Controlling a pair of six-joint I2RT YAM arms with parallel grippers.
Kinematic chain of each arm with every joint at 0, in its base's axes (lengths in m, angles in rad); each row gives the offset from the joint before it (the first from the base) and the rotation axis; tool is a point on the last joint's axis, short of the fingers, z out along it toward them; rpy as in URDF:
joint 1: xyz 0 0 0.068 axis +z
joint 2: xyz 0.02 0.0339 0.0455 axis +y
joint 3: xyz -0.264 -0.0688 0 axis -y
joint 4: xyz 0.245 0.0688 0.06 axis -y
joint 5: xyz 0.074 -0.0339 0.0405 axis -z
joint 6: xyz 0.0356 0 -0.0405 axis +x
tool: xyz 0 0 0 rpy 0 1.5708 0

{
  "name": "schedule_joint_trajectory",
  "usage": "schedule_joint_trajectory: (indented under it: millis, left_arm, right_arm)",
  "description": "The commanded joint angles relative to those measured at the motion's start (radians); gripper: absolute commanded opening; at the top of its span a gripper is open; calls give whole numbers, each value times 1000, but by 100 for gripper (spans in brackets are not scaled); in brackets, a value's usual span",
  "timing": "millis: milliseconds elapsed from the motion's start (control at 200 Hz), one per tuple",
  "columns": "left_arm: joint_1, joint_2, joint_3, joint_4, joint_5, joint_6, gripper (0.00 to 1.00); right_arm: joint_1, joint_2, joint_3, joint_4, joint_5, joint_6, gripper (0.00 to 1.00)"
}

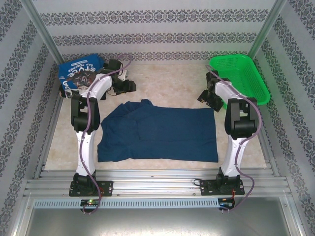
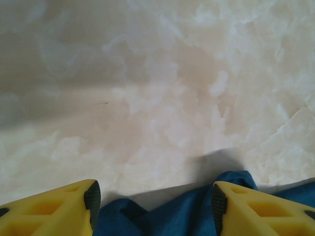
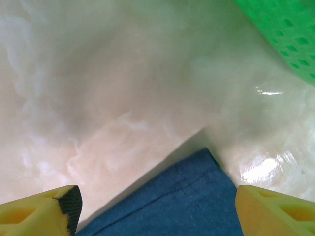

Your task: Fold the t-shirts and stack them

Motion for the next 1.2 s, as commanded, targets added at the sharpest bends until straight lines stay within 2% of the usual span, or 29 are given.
schedule_joint_trajectory:
  millis: [0,100,315,390,510,650,784,884,964,1049,1194]
  left_arm:
    - [10,33,31,-30,0,40,62]
    - [10,42,33,-45,12,51,61]
    - [10,68,18,-116,20,81,59]
    - [9,72,5,-130,39,93,59]
    - [5,79,-16,-152,56,107,58]
    - [1,80,-49,-149,129,114,56]
    - [-3,80,-77,-134,197,109,45]
    - [-2,71,-78,-133,195,106,24]
    - [-2,54,-64,-122,205,98,14]
    - [-2,27,-57,-92,223,85,10]
    - [-3,-64,-115,-5,183,79,7]
  right_arm:
    - [3,74,30,-54,18,-30,76]
    - [13,80,45,-62,30,-51,73]
    - [23,81,29,-61,26,-65,56]
    - [26,72,13,-50,21,-67,48]
    - [30,62,-12,-36,14,-70,27]
    - [32,48,-32,-22,8,-69,13]
    - [34,12,-53,1,10,-70,3]
    - [35,-21,-64,14,9,-70,0]
    - [36,-54,-86,42,-3,-72,0]
    - [35,-90,-110,69,-16,-68,0]
    - [39,-150,-144,116,-30,-71,0]
